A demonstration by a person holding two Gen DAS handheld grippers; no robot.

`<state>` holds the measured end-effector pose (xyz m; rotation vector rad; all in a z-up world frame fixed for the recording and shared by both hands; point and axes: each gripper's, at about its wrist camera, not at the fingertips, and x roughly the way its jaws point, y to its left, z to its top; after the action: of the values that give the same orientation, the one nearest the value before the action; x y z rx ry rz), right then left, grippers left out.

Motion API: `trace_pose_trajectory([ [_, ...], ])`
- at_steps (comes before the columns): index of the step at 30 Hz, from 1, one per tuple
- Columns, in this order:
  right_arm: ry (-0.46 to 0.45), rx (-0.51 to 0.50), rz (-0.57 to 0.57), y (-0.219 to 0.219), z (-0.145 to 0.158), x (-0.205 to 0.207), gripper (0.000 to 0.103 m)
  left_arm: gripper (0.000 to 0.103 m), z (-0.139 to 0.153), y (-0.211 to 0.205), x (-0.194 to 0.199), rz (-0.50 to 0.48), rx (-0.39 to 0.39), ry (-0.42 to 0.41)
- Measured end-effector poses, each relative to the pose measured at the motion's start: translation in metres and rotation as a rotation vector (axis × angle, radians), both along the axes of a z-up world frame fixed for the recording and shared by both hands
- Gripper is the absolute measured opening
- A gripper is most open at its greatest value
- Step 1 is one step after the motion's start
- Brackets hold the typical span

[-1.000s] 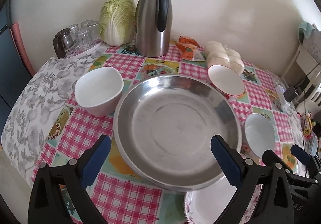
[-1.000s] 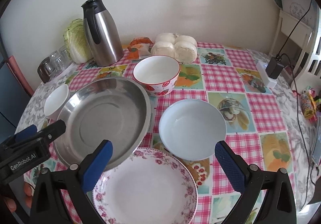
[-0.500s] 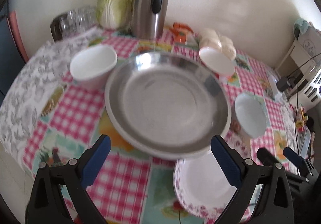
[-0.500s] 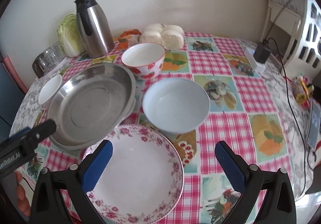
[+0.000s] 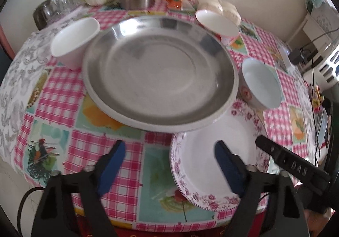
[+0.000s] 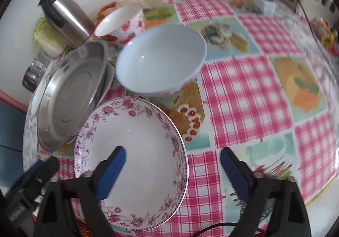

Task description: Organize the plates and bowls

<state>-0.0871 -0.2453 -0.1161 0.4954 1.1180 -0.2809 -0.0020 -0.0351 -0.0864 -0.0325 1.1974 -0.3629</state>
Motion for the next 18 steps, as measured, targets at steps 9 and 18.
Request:
trace_pose_trajectory([
  [9,0.021,0.131,-0.044,-0.014,-0.021,-0.003,0.054,0.06,-0.026,-0.017,0.005,-0.045,-0.009,0.13],
  [18,0.025,0.152,-0.015,-0.016,-0.027,0.003,0.027,0.049,-0.044,-0.032,0.012,-0.039,-0.046,0.198],
])
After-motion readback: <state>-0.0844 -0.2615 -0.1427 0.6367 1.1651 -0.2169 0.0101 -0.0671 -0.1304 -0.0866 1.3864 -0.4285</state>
